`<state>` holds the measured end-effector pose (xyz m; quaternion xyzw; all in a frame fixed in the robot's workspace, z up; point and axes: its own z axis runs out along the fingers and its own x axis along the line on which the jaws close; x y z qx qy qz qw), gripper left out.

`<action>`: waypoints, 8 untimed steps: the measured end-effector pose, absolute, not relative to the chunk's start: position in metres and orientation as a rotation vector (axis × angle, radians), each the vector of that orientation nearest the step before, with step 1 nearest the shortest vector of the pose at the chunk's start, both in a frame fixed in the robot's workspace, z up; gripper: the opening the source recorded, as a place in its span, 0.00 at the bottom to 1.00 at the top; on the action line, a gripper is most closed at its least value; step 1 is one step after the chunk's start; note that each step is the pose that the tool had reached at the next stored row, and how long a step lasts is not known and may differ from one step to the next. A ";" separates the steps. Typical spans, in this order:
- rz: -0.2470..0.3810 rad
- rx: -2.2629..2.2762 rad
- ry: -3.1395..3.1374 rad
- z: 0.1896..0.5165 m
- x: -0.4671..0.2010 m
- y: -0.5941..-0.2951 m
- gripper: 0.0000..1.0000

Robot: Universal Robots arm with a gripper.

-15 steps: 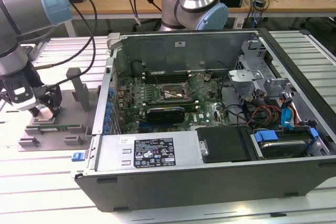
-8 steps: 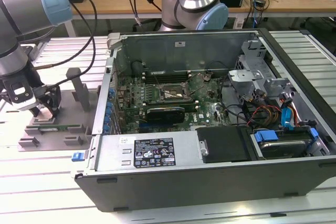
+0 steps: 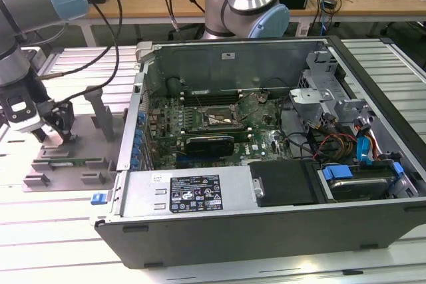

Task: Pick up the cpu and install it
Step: 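Pick up the cpu and move it towards the insertion slot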

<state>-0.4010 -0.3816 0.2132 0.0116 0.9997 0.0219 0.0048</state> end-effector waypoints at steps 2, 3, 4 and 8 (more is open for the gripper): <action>0.068 0.036 3.131 0.225 -0.401 -0.381 0.54; 0.068 0.036 3.131 0.231 -0.401 -0.381 0.54; 0.068 0.036 3.131 0.234 -0.401 -0.381 0.54; 0.067 0.036 3.131 0.255 -0.401 -0.381 0.54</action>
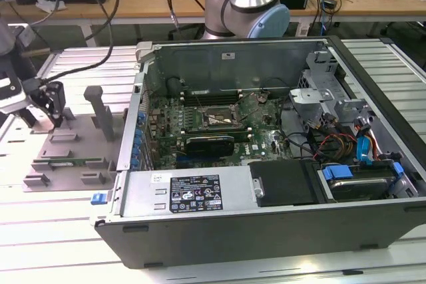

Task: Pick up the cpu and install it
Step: 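Pick up the cpu and move it towards the insertion slot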

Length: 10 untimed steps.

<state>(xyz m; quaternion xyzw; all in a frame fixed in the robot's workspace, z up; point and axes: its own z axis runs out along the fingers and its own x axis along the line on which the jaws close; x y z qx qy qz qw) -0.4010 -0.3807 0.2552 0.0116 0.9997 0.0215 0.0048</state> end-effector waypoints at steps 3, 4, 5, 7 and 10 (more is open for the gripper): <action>0.067 0.036 3.131 0.266 -0.401 -0.381 0.54; 0.067 0.036 3.131 0.270 -0.401 -0.380 0.54; 0.067 0.037 3.131 0.275 -0.401 -0.380 0.54; 0.067 0.036 3.131 0.283 -0.401 -0.380 0.54; 0.067 0.036 3.131 0.301 -0.401 -0.379 0.54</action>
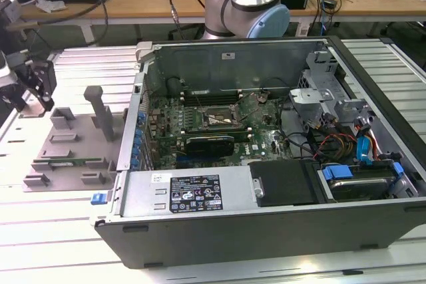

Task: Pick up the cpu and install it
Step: 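Pick up the cpu and move it towards the insertion slot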

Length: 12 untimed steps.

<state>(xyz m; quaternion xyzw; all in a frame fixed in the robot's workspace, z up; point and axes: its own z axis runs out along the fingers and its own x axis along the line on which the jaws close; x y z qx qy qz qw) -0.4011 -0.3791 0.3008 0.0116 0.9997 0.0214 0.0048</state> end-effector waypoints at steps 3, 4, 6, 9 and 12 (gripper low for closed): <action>0.067 0.036 3.131 0.317 -0.401 -0.379 0.54; 0.067 0.036 3.131 0.320 -0.401 -0.378 0.54; 0.065 0.037 3.131 0.329 -0.401 -0.377 0.54; 0.064 0.036 3.131 0.343 -0.401 -0.377 0.54; 0.064 0.036 3.131 0.360 -0.401 -0.376 0.54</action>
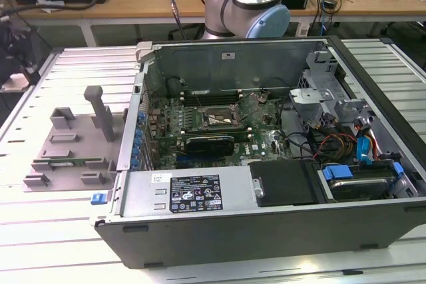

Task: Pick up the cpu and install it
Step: 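Pick up the cpu and move it towards the insertion slot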

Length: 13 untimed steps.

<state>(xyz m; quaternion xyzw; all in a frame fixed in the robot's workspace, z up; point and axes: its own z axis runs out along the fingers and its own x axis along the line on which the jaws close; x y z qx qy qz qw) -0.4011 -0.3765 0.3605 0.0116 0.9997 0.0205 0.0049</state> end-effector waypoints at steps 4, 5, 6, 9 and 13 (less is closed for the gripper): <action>0.064 0.036 3.131 0.377 -0.401 -0.376 0.54; 0.064 0.036 3.131 0.384 -0.401 -0.376 0.54; 0.064 0.036 3.131 0.390 -0.401 -0.376 0.54; 0.064 0.036 3.131 0.403 -0.401 -0.375 0.54; 0.064 0.036 3.131 0.426 -0.401 -0.375 0.54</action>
